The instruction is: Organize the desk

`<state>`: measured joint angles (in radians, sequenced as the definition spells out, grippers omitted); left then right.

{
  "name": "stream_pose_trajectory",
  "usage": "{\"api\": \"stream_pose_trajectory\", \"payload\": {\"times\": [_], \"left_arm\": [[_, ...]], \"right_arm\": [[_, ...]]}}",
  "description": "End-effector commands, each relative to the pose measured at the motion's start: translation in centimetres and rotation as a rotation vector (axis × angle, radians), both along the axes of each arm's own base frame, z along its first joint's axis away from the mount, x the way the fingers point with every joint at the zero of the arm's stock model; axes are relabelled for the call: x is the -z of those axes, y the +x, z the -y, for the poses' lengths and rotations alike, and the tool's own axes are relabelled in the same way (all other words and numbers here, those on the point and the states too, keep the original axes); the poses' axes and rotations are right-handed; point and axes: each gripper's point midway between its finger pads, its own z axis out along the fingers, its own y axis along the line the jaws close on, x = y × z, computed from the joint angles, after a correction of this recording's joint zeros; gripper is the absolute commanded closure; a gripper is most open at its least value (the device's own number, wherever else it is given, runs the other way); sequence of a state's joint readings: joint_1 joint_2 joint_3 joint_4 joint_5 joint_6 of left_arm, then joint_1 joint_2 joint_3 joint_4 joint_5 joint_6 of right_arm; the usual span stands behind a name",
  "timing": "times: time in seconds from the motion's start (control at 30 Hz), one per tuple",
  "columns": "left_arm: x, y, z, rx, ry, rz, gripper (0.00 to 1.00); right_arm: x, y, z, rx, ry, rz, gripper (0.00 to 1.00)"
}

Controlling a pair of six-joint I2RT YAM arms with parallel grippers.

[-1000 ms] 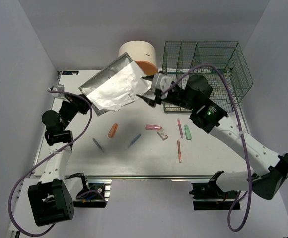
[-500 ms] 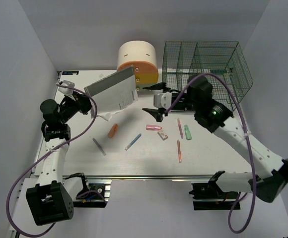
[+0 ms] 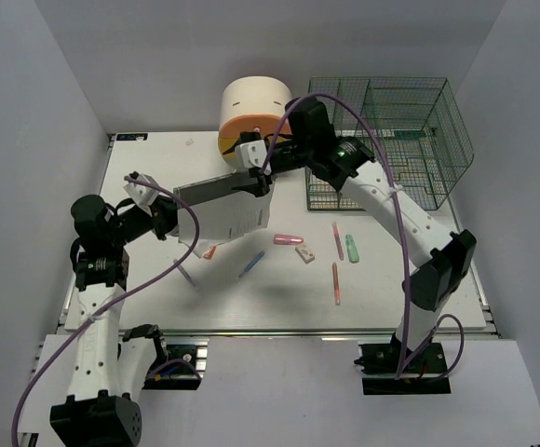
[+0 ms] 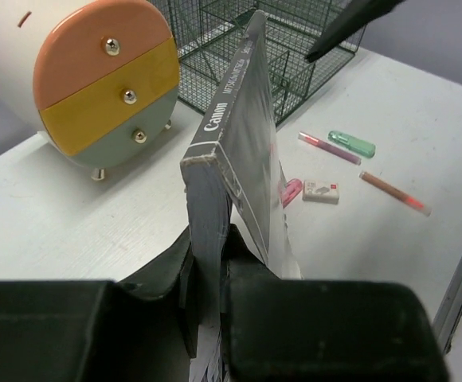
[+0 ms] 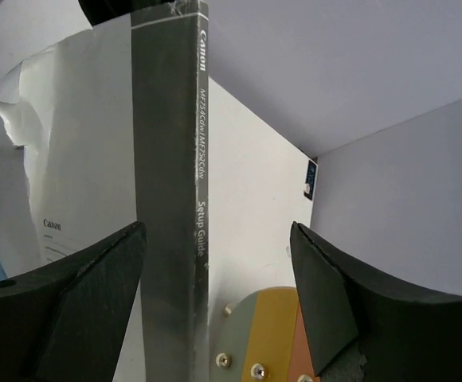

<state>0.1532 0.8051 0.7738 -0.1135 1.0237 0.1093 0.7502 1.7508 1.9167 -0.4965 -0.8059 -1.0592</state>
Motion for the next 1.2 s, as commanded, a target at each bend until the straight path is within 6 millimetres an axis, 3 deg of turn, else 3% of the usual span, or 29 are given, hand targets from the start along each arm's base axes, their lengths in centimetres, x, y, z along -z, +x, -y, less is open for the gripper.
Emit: {"api": "stream_pose_trajectory", "payload": {"times": [0.0,0.37,0.6,0.73,0.97,1.03,1.17], "left_arm": [[-3.5,-1.4,0.2,0.032,0.093,0.164,1.0],[-6.1,-1.5,0.1,0.022,0.12,0.241,1.0],[-6.4,-1.7,0.4,0.033,0.119,0.245,1.0],[-6.6,-1.8,0.4,0.036,0.115,0.244,1.0],[-7.5,-1.9,0.6,0.048,0.103,0.257,1.0],[-7.8,-1.9,0.7,0.05,0.097,0.263,1.0],[-7.5,-1.8,0.7,0.051,0.094,0.256,1.0]], "right_arm": [[-0.6,-1.5,-0.6,-0.053,-0.02,-0.021,0.23],[3.6,-2.8,-1.8,-0.085,-0.168,-0.104,0.3],[5.3,-2.2,-1.6,-0.054,-0.222,-0.123,0.53],[6.0,-1.6,-1.7,-0.025,-0.238,-0.141,0.62],[7.6,-1.3,-1.8,-0.018,-0.283,-0.169,0.47],[7.7,-1.3,-2.0,-0.018,-0.288,-0.169,0.48],[7.7,-1.0,-2.1,-0.01,-0.284,-0.175,0.61]]}}
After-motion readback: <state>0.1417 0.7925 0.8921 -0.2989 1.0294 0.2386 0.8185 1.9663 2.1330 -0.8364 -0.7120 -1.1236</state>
